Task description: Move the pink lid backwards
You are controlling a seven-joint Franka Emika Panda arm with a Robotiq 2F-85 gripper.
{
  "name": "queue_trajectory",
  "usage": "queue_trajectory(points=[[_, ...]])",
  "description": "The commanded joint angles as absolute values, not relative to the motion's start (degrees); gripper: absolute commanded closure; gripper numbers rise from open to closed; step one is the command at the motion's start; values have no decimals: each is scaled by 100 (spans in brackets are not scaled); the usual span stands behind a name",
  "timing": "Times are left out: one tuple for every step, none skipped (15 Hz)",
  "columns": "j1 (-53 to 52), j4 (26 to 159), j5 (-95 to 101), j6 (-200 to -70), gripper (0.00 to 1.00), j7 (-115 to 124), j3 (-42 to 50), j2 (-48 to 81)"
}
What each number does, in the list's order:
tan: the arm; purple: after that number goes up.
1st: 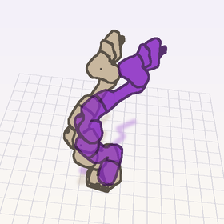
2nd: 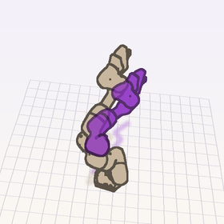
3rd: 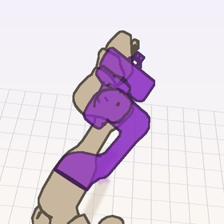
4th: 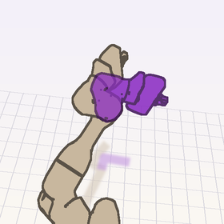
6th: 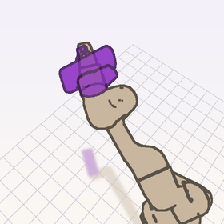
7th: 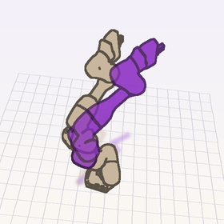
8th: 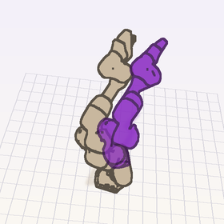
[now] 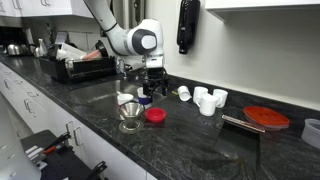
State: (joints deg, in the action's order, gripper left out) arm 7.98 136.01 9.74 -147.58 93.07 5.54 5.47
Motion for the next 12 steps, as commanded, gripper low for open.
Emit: queue_trajectory(points=[[666, 13332, 1069, -14698, 0, 9565, 804, 908], [653, 13275, 1080, -14686, 0, 9594, 871, 1013], [641, 13213, 1063, -14672, 0, 9603, 935, 1110], [645, 13141, 997, -14649, 0, 9566, 992, 1200], [643, 13077, 938, -14625, 0, 9526, 1042, 1285], [647, 13015, 873, -14598, 0, 9466, 1078, 1365], [662, 12973, 757, -14586, 0, 9393, 1087, 1432], [663, 12941, 672, -14585, 0, 9367, 1101, 1494], [672, 12914, 550, -14586, 18, 9324, 1091, 1545], [670, 12896, 462, -14578, 26, 9305, 1087, 1588], [669, 12878, 361, -14571, 34, 9278, 1079, 1623], [662, 12860, 272, -14562, 40, 9262, 1078, 1655]])
